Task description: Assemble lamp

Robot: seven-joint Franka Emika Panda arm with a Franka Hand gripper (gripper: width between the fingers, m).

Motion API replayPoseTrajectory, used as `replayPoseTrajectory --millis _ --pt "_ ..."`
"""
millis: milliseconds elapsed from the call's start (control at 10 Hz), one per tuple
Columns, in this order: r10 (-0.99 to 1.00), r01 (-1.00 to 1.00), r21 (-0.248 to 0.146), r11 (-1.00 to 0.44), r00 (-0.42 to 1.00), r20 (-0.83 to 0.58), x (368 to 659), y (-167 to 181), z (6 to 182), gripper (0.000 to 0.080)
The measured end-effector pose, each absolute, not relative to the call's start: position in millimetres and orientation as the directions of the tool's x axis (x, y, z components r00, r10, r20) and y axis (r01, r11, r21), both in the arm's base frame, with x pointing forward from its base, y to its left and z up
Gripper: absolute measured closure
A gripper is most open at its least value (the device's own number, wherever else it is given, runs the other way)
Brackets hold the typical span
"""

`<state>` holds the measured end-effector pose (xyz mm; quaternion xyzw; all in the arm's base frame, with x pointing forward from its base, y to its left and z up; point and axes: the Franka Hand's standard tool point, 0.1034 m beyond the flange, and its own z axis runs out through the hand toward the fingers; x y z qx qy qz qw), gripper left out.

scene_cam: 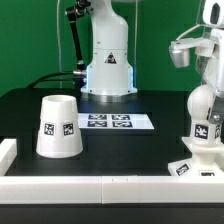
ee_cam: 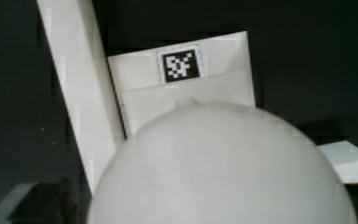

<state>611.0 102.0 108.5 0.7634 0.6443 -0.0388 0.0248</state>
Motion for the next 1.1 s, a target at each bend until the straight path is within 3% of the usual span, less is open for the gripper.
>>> replayPoseTrajectory --millis 200,300,600,900,1100 --pt "0.980 0.984 -0.013 -0.176 0.174 -0.092 610.8 100.3 107.5 0.0112" --pt "0.980 0.984 -0.013 -0.176 0.174 -0.092 610.8 100.0 107.5 0.0224" --pt "0.975 0.979 -0.007 -0.204 0.203 -0.088 611.6 96.7 107.5 0.0223" --pt "0.873 0.874 0.043 -0.484 0.485 -0.056 610.1 89.6 107.1 0.0223" --pt "0.816 0.816 0.058 -0.575 0.577 -0.036 608.9 89.9 107.3 0.0223"
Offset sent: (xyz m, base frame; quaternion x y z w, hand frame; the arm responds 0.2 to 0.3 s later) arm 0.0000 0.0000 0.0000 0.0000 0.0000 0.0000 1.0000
